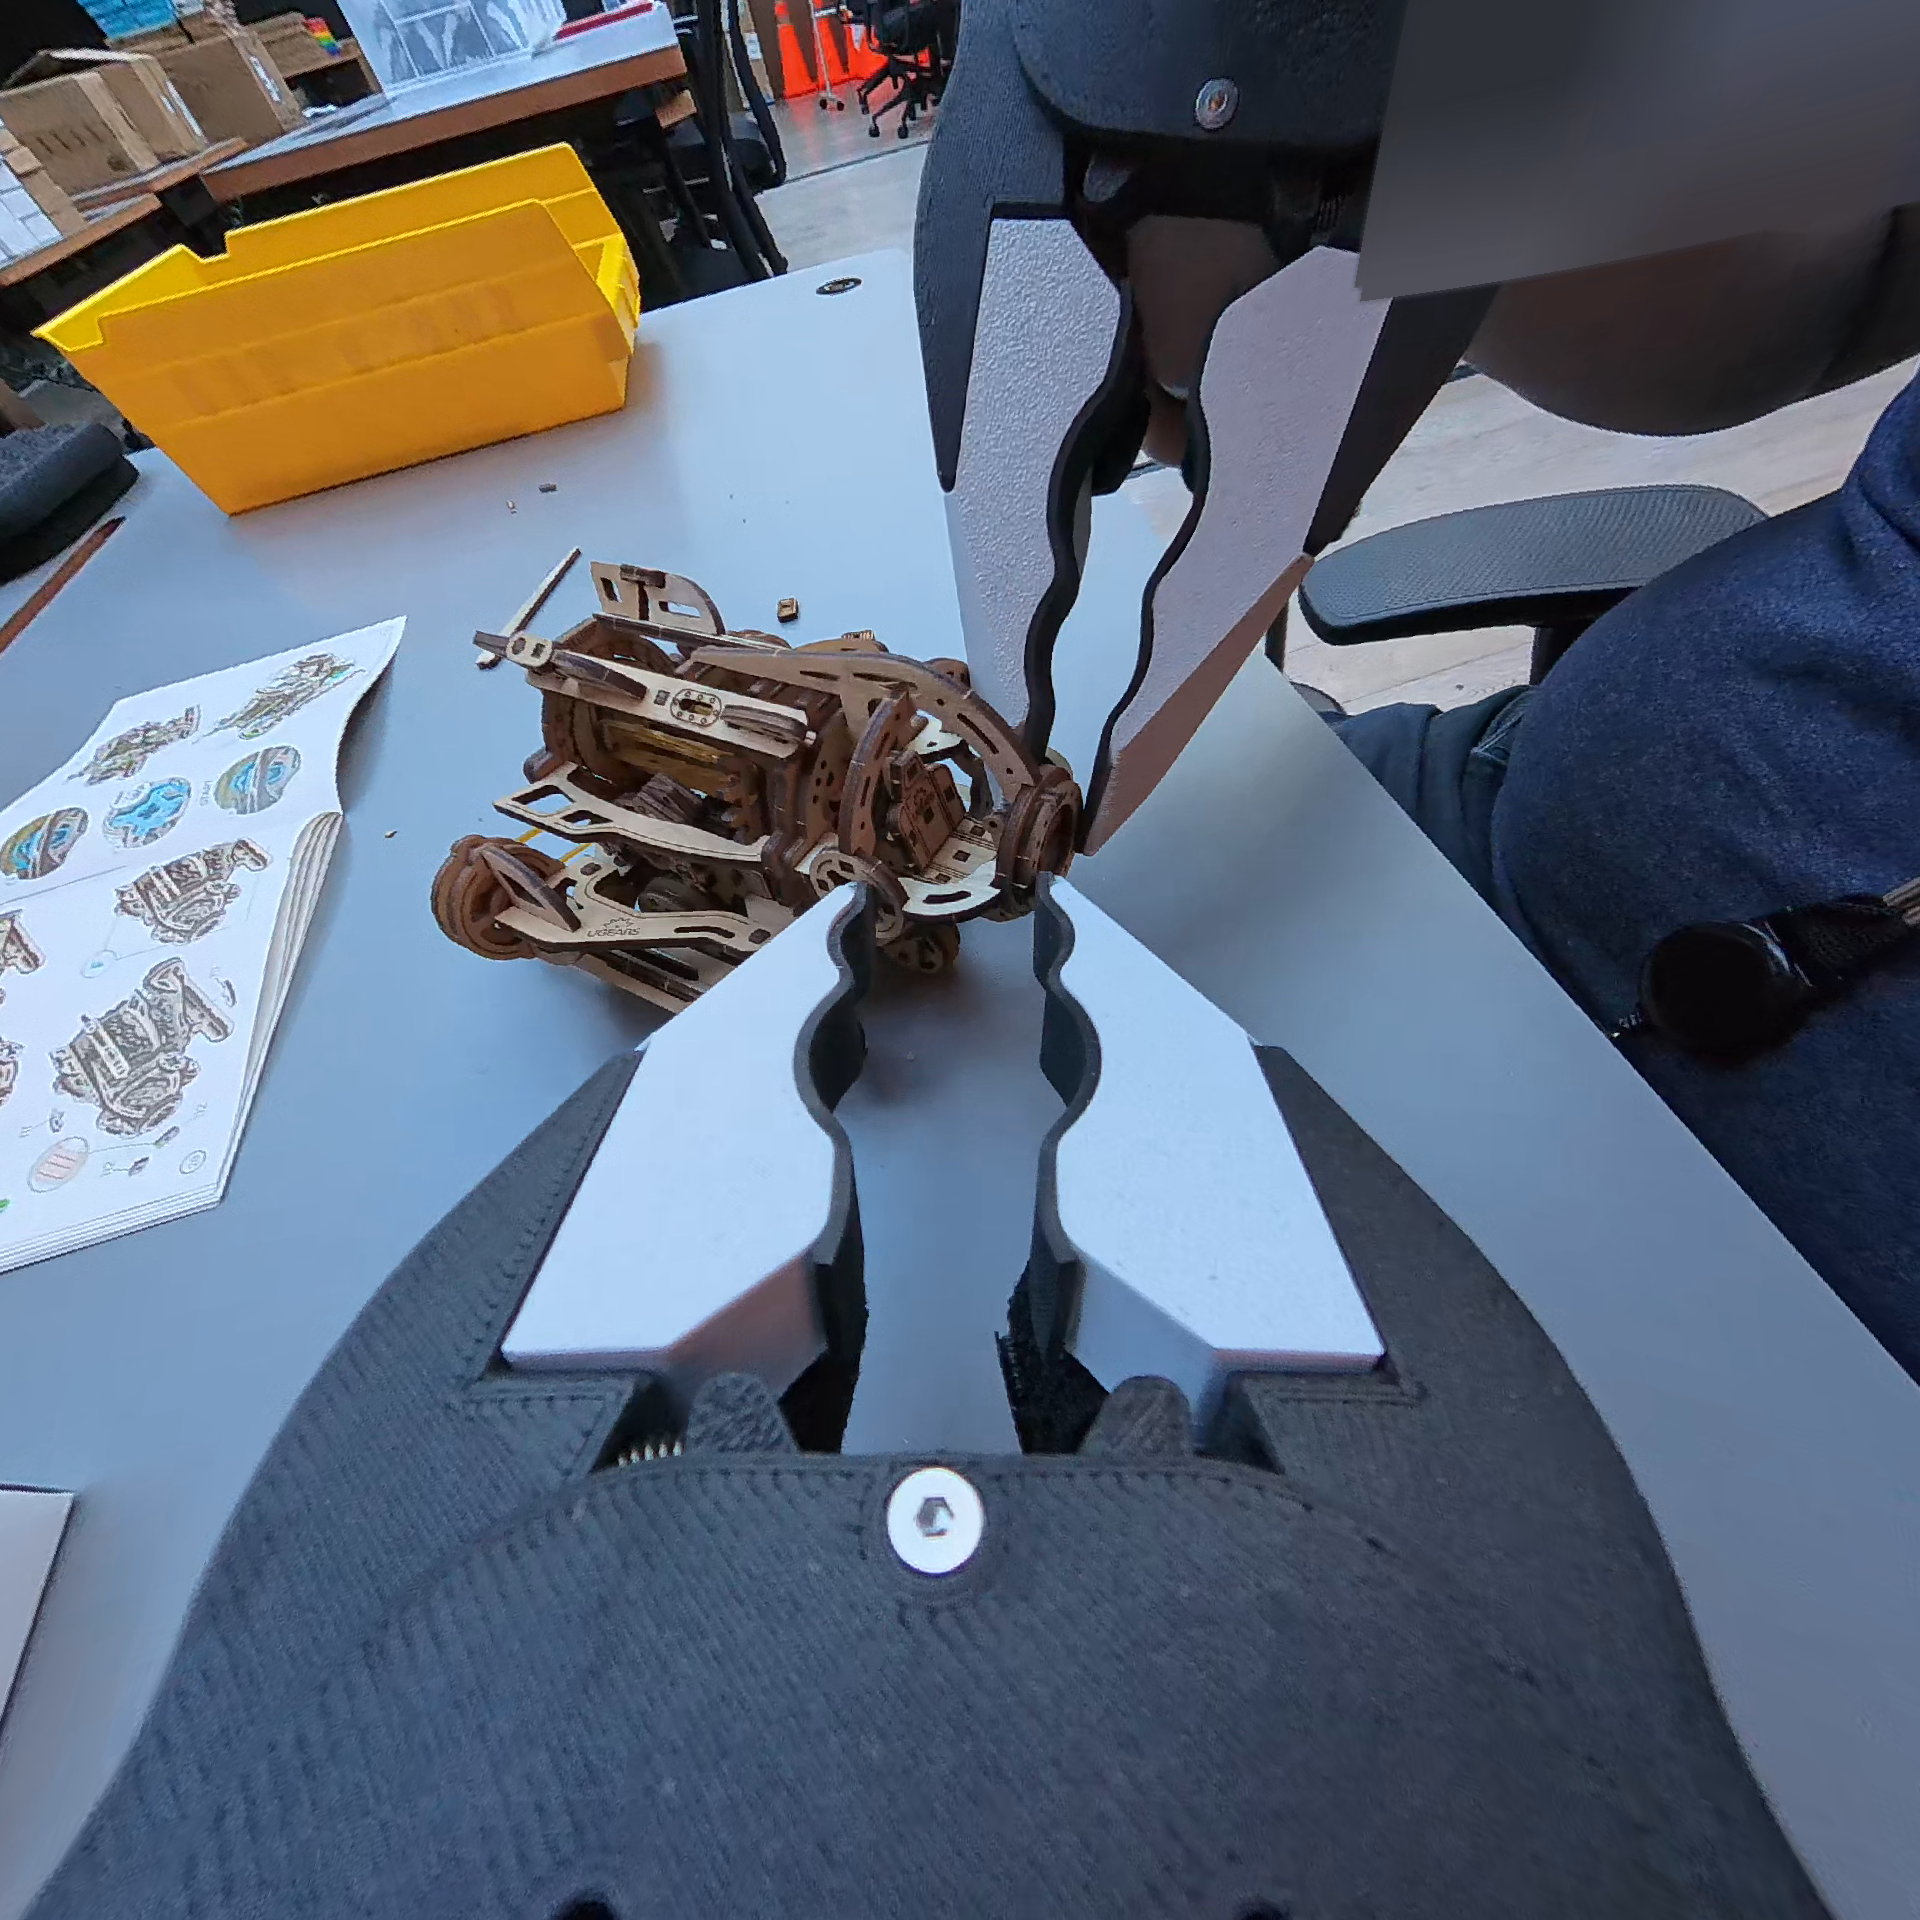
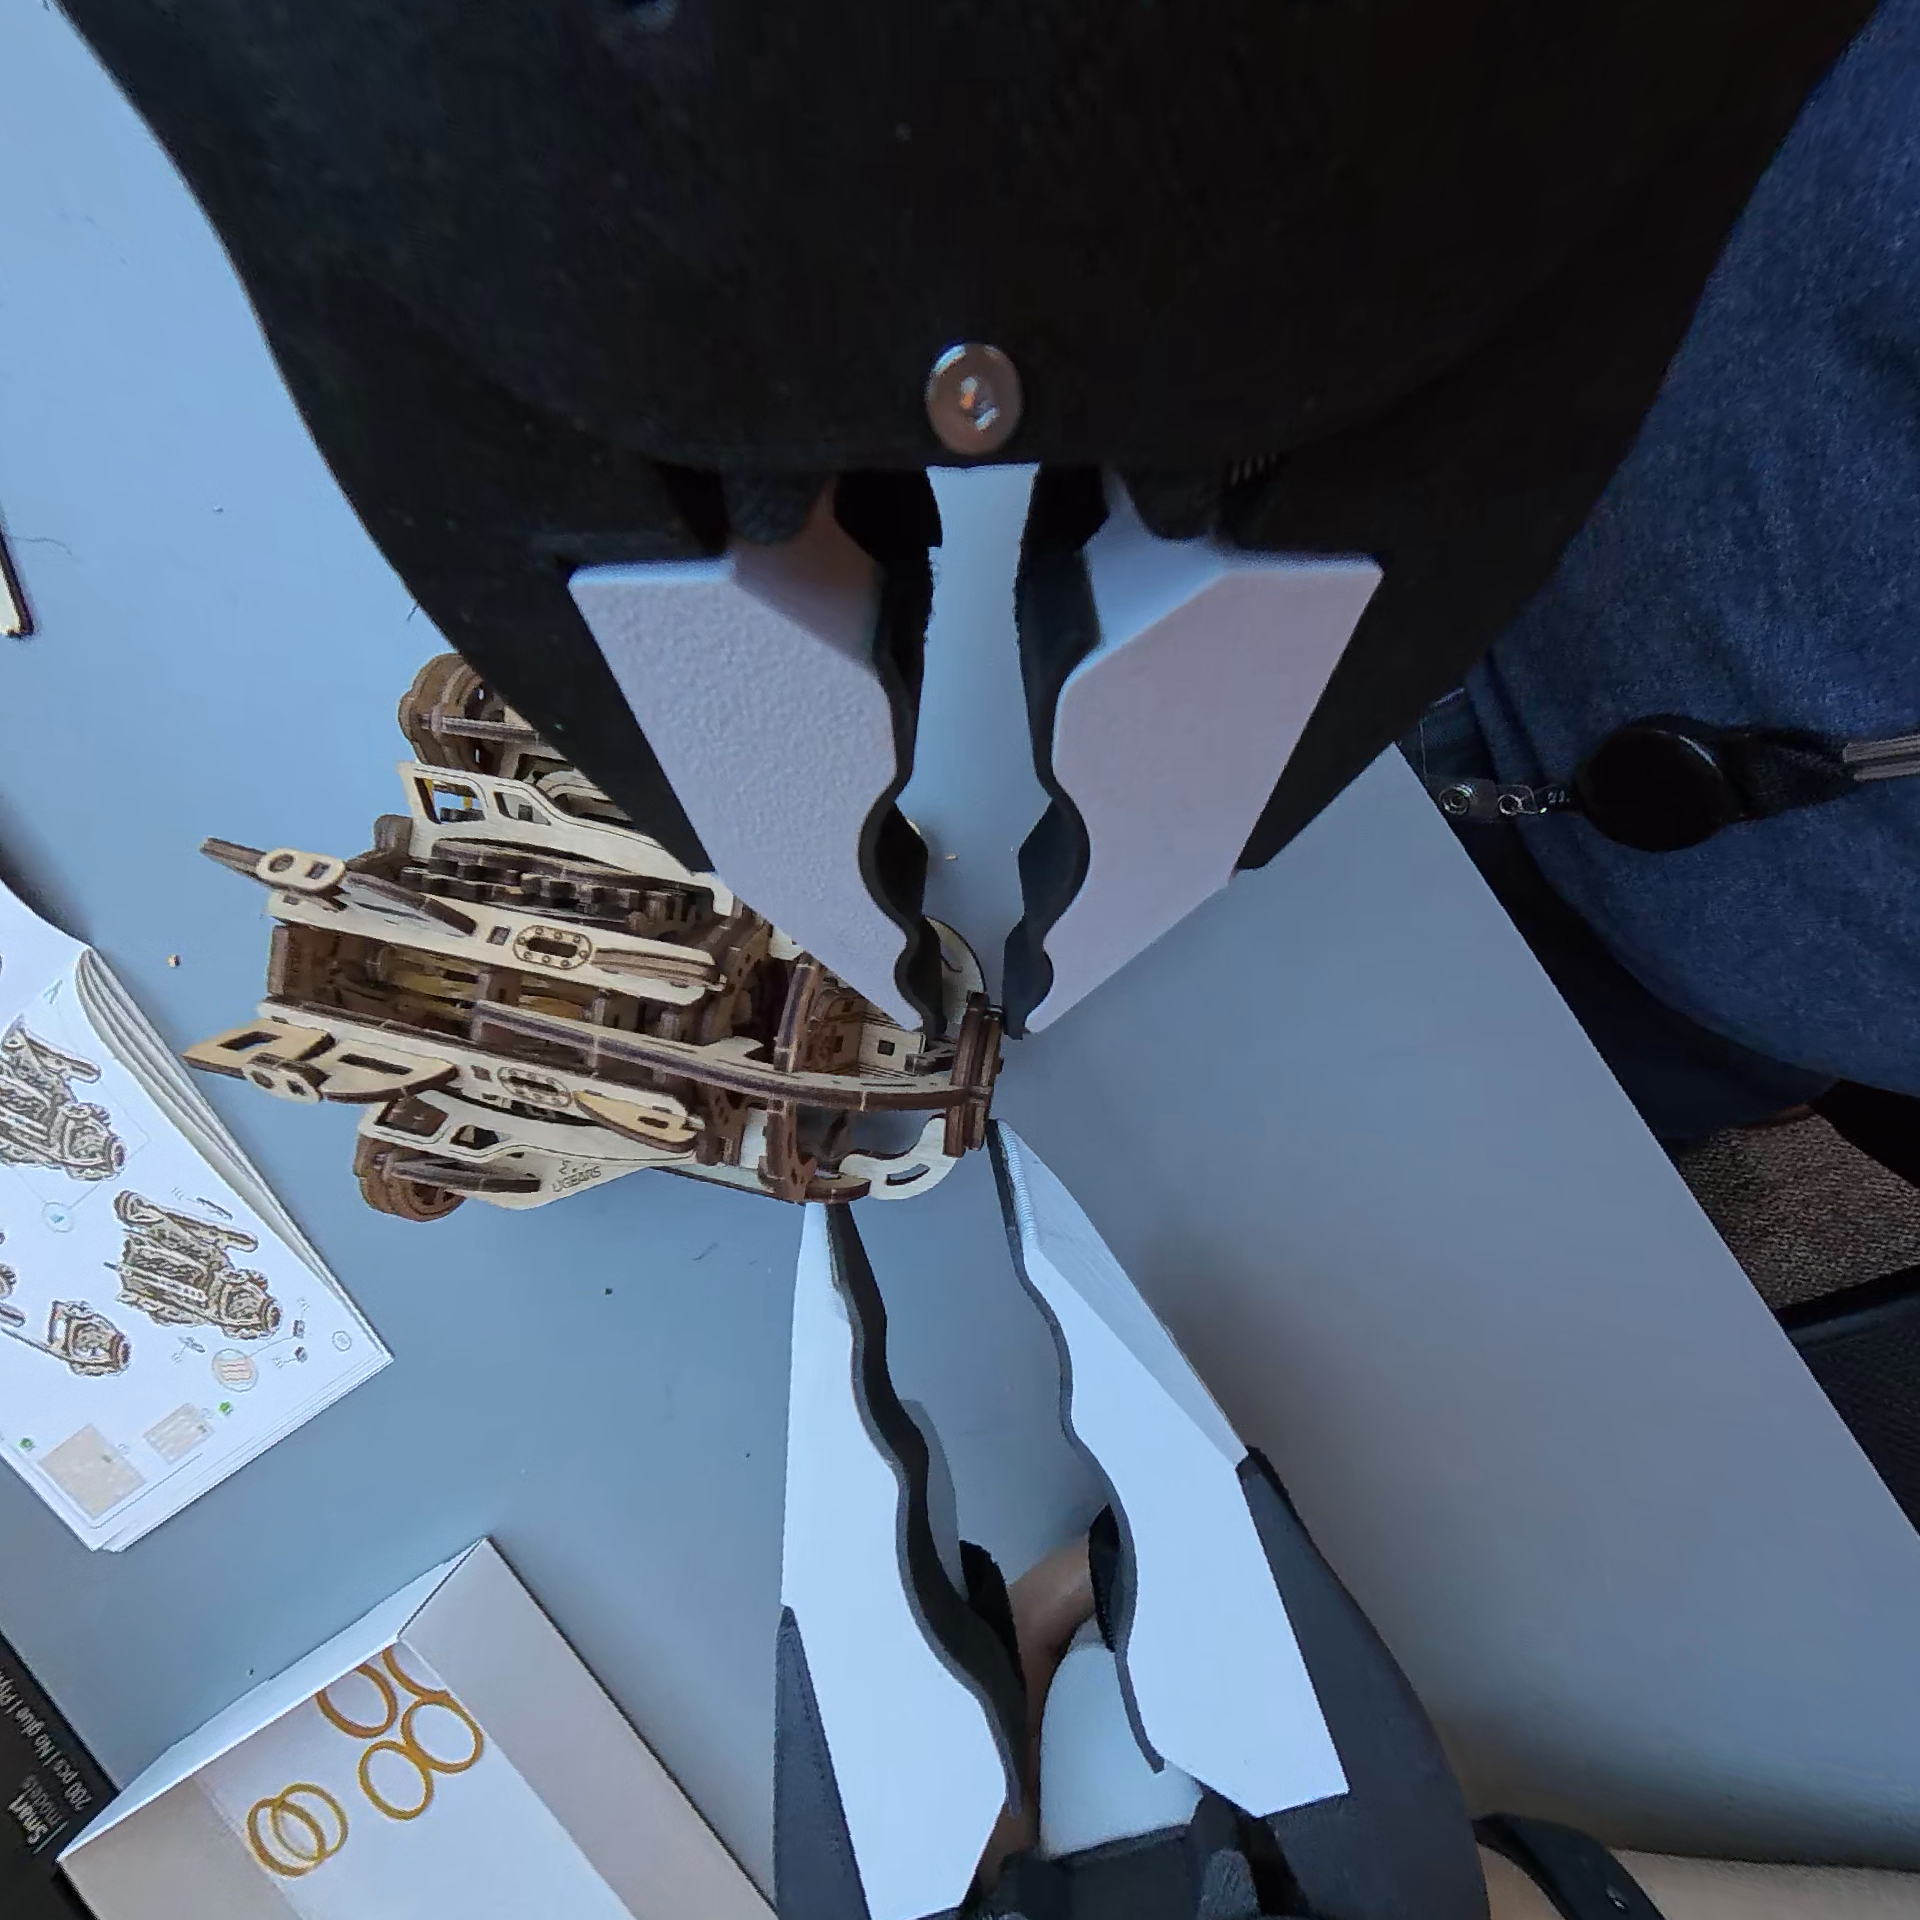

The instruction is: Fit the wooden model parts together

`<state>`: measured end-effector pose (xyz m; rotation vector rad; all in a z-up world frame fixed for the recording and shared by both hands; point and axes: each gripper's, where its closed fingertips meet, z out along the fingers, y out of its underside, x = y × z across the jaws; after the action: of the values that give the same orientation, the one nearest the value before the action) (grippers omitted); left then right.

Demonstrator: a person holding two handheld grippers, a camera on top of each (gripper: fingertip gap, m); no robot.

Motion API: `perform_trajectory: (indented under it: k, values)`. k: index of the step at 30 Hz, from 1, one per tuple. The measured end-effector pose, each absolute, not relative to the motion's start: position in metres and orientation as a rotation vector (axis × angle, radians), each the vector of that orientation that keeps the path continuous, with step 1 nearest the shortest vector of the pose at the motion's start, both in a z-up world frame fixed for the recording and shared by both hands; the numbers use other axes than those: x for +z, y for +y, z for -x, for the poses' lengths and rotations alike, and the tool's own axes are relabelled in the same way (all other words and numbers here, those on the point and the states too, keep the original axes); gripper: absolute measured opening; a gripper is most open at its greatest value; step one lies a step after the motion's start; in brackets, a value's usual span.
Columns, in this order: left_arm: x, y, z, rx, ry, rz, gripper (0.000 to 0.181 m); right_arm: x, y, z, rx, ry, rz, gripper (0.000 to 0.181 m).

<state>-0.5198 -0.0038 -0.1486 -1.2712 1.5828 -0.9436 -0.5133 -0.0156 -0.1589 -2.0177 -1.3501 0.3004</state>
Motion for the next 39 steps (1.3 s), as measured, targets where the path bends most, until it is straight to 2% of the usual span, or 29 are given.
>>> perform_trajectory:
  k: [1, 9, 12, 13, 16, 17, 21, 25, 31, 33, 36, 39]
  values:
    - [-0.149, -0.004, 0.520, -0.942, 1.584, 1.269, 0.028, -0.159, -0.016, 0.513, 0.296, -1.355, 2.017, 0.010]
    - [-0.146, -0.001, 0.523, -0.957, 1.543, 1.302, 0.028, -0.139, -0.020, 0.511, 0.340, -1.316, 1.902, 0.021]
    - [-0.145, -0.001, 0.528, -0.958, 1.505, 1.343, 0.034, -0.117, -0.019, 0.483, 0.376, -1.188, 1.822, 0.025]
    - [-0.144, 0.000, 0.530, -0.965, 1.471, 1.375, 0.038, -0.114, -0.016, 0.467, 0.379, -1.130, 1.821, 0.030]
    - [-0.134, 0.003, 0.528, -1.021, 1.297, 1.535, 0.055, -0.119, -0.002, 0.424, 0.501, -0.955, 1.832, 0.066]
    - [-0.130, 0.003, 0.526, -1.045, 1.220, 1.601, 0.060, -0.123, 0.004, 0.413, 0.542, -0.905, 1.840, 0.072]
    - [-0.130, -0.002, 0.511, -0.997, 1.027, 1.733, 0.081, -0.126, 0.018, 0.414, 0.552, -1.000, 1.669, 0.087]
    - [-0.142, 0.006, 0.510, -0.788, 0.872, 1.793, 0.081, -0.135, 0.041, 0.432, 0.592, -1.120, 1.652, 0.100]
    - [-0.156, 0.009, 0.506, -0.652, 0.786, 1.857, 0.076, -0.160, 0.053, 0.447, 0.702, -1.273, 1.704, 0.100]
    - [-0.153, 0.008, 0.503, -0.615, 0.794, 1.826, 0.066, -0.167, 0.052, 0.451, 0.712, -1.308, 1.705, 0.098]
    - [-0.155, 0.007, 0.498, -0.601, 0.827, 1.827, 0.057, -0.171, 0.048, 0.456, 0.761, -1.337, 1.695, 0.076]
    - [-0.155, 0.010, 0.498, -0.595, 0.846, 1.832, 0.057, -0.170, 0.049, 0.456, 0.766, -1.318, 1.691, 0.075]
